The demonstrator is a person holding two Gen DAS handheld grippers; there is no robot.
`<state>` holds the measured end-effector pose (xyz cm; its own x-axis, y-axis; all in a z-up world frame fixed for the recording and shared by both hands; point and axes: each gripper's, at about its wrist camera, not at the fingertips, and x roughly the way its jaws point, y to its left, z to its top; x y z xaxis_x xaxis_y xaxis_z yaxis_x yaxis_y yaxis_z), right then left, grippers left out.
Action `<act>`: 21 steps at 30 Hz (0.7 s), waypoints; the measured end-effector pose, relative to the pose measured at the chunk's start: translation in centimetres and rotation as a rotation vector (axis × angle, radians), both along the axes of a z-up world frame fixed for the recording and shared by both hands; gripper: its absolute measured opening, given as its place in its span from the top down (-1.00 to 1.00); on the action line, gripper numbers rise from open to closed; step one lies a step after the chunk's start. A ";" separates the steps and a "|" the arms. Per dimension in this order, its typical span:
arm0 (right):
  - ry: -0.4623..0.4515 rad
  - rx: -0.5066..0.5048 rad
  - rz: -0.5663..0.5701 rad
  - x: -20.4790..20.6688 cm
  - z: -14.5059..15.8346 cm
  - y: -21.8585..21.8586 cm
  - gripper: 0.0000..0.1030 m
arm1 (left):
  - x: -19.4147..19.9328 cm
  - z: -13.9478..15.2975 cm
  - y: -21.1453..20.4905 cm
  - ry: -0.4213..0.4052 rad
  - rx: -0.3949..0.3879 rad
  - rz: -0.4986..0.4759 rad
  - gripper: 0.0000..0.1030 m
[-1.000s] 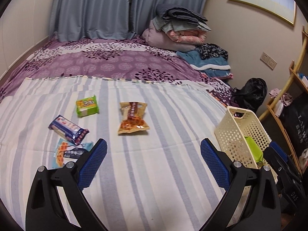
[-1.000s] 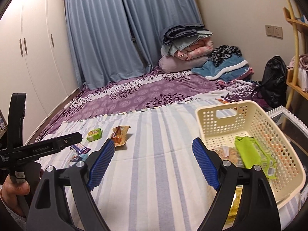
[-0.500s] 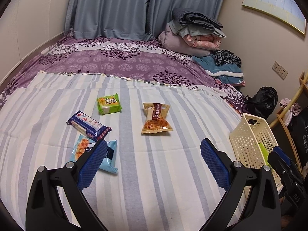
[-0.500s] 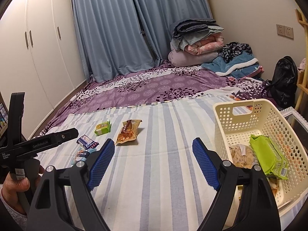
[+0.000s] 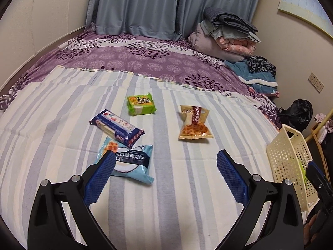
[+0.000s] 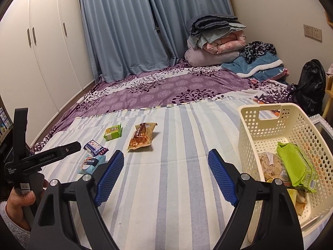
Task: Organize snacks
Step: 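Move both open tools back over the remaining snacks on the bed, then grasp the blue coconut waffle packet with the left tool while the right tool grasps the brown waffle bag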
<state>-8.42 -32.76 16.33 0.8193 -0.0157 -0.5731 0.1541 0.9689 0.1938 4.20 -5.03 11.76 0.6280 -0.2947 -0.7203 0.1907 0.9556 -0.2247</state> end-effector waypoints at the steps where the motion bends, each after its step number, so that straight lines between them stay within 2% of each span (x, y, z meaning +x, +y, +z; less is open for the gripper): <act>1: 0.004 0.002 -0.002 0.0 -0.2 0.0 -0.73 | 0.2 -0.4 0.3 0.006 0.007 0.005 -0.92; 11: 0.048 0.003 0.008 1.1 -1.6 0.4 -0.73 | 3.0 -4.1 4.0 0.094 0.029 0.109 -0.92; 17: 0.068 0.007 0.014 1.8 -2.3 0.7 -0.73 | 5.4 -7.0 5.1 0.194 -0.020 0.152 -0.92; 21: 0.088 0.012 0.016 2.2 -3.0 0.7 -0.73 | 6.2 -8.4 4.6 0.210 -0.015 0.150 -0.92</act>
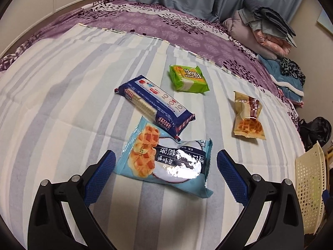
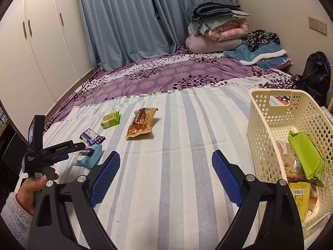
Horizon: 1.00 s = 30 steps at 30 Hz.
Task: Organize snacks
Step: 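Grasp the blue coconut waffle packet with the left tool while the right tool grasps the brown waffle bag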
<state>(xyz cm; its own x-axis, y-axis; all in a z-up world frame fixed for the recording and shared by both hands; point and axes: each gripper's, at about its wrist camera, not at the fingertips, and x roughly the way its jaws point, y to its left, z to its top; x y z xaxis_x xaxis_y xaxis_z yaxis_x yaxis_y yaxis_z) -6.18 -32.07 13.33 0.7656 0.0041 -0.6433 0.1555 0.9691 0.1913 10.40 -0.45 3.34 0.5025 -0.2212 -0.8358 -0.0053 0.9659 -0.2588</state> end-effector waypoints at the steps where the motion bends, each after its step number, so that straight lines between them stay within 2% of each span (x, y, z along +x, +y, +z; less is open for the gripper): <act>1: 0.005 0.001 0.000 0.1 -0.2 0.0 -0.73 | 0.3 -0.3 -0.4 0.001 0.010 -0.009 -0.92; 6: 0.022 0.003 0.007 0.7 -0.8 0.2 -0.73 | 1.3 -1.8 -1.3 0.011 0.031 -0.038 -0.92; 13: 0.043 0.008 0.010 1.2 -1.5 0.4 -0.73 | 1.6 -2.1 -2.6 -0.030 0.062 -0.118 -0.95; 23: 0.070 0.007 0.025 2.1 -2.3 1.1 -0.73 | 1.6 -2.2 -2.6 -0.056 0.041 -0.269 -0.95; 25: 0.074 0.005 0.030 2.3 -2.4 1.3 -0.73 | 1.6 -2.7 -3.4 -0.048 0.090 -0.317 -0.95; 28: 0.078 0.003 0.038 2.5 -2.6 1.7 -0.73 | 0.9 -3.4 -5.2 -0.066 0.253 -0.384 -0.95; 30: 0.079 -0.005 0.044 2.6 -2.6 2.0 -0.73 | 0.8 -3.5 -5.5 -0.078 0.278 -0.380 -0.95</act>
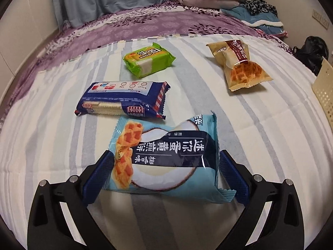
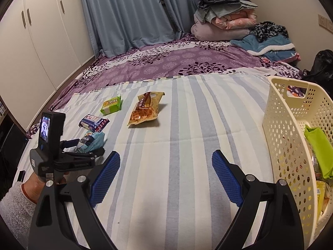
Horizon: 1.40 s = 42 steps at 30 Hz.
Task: Organize snacks
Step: 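Grasp the blue coconut waffle packet with the left tool while the right tool grasps the brown waffle bag, then carry both held packets toward the cream basket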
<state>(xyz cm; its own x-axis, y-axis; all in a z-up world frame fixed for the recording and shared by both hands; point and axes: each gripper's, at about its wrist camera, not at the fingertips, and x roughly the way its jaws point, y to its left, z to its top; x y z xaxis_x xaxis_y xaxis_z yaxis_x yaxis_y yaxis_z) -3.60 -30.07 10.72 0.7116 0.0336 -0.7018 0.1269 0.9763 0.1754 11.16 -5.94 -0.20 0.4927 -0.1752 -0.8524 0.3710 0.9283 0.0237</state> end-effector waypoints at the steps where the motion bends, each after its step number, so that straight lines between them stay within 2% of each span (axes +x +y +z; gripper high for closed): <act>1: 0.002 -0.003 0.002 0.1 0.0 0.0 -0.73 | 0.1 0.1 0.3 0.004 -0.021 0.011 -0.95; 4: 0.010 -0.008 0.007 0.5 -0.2 0.2 -0.73 | 0.4 0.5 1.2 0.010 -0.087 0.035 -0.95; 5: 0.013 -0.011 0.009 0.7 -0.3 0.3 -0.73 | 0.4 0.6 1.4 0.009 -0.096 0.039 -0.93; 6: 0.014 -0.015 0.012 0.9 -0.5 0.4 -0.73 | 0.5 0.7 1.5 0.002 -0.094 0.046 -0.83; 13: 0.025 -0.053 0.054 3.8 -1.5 2.0 -0.73 | -0.2 1.4 2.6 -0.008 -0.137 0.073 -0.75; 22: 0.074 -0.087 0.101 11.0 -4.0 4.1 -0.73 | -2.1 4.4 5.2 -0.074 -0.168 0.115 -0.75; 28: 0.145 -0.023 0.086 16.4 -6.4 4.3 -0.73 | -3.1 6.2 6.7 -0.110 -0.190 0.143 -0.74; 31: 0.160 -0.046 0.076 18.7 -7.1 4.7 -0.73 | -3.6 6.9 7.1 -0.121 -0.195 0.145 -0.75; 33: 0.169 -0.069 0.075 19.9 -7.4 4.9 -0.69 | -3.9 7.2 7.4 -0.127 -0.196 0.145 -0.75; 35: 0.186 -0.075 0.068 21.0 -7.8 4.9 -0.53 | -4.1 7.5 7.6 -0.135 -0.195 0.148 -0.75; 37: 0.200 -0.064 0.062 21.7 -8.2 4.7 -0.47 | -4.2 7.8 7.8 -0.137 -0.202 0.152 -0.74; 40: 0.214 -0.039 0.070 22.3 -8.7 4.6 -0.26 | -4.2 8.0 8.1 -0.142 -0.206 0.154 -0.74; 42: 0.212 -0.042 0.072 22.2 -8.7 4.7 -0.22 | -4.3 8.1 8.1 -0.142 -0.206 0.155 -0.74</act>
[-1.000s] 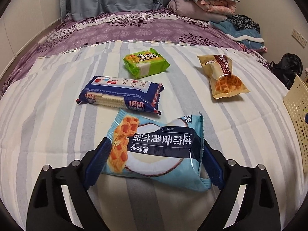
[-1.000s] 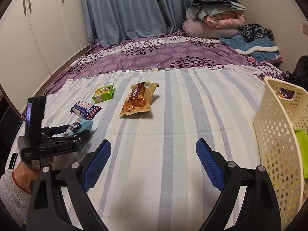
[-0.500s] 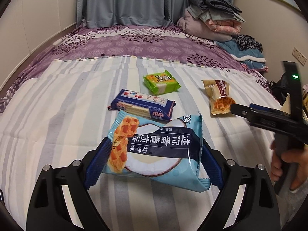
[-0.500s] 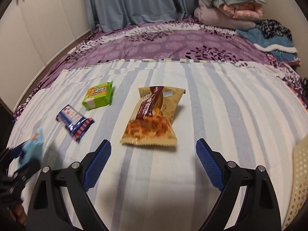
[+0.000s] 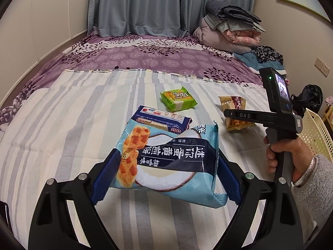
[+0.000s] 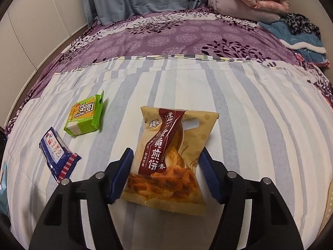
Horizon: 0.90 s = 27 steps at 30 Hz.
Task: Organize snacks
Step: 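Carry both held packets toward the cream basket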
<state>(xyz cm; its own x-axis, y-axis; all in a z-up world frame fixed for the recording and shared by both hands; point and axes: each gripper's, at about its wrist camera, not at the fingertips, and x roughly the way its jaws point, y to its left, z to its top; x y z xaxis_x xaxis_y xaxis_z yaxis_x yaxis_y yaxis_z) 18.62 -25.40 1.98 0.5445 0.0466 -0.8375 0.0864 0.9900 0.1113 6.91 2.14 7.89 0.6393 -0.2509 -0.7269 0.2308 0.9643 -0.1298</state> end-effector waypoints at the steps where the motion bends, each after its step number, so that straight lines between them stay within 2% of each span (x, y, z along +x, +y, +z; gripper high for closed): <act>1: -0.001 0.001 0.005 -0.1 0.0 0.0 -0.19 | 0.0 0.0 0.0 0.000 0.000 0.000 -0.74; 7: -0.018 0.022 0.011 -1.3 0.9 -0.1 -0.16 | -0.2 0.5 -0.2 -0.004 -0.009 0.001 -0.73; 27: -0.176 0.095 -0.018 -9.1 7.3 -1.7 -0.16 | -1.9 3.0 -1.4 -0.066 -0.017 -0.023 -0.73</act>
<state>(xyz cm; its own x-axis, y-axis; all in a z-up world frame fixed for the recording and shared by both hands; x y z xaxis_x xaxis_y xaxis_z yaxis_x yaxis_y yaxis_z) 9.56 -27.08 9.25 0.6833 0.1098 -0.7219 0.0747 0.9730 0.2186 4.99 0.74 10.93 0.6795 -0.2780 -0.6790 0.2612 0.9565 -0.1301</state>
